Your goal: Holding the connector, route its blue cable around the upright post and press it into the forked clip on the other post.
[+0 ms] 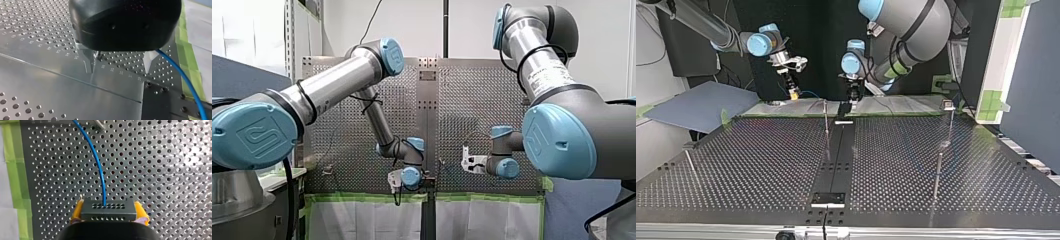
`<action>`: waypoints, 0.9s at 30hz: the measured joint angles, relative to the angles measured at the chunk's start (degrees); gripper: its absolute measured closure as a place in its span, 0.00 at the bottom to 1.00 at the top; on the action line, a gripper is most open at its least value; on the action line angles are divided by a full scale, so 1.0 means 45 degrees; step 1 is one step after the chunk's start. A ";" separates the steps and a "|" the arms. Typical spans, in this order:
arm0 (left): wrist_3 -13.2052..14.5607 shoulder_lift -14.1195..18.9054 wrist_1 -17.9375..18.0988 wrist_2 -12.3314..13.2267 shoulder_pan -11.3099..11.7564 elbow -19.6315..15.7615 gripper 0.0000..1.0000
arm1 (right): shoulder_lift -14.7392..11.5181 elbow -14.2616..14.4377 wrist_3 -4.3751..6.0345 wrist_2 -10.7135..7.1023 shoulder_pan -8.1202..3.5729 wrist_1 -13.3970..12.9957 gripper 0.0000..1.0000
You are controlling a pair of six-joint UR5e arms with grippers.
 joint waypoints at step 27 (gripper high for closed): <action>-0.0041 0.0485 0.0385 -0.0529 -0.0967 -0.0017 0.01 | -0.0006 -0.0347 0.0575 -0.0531 -0.0770 0.0204 1.00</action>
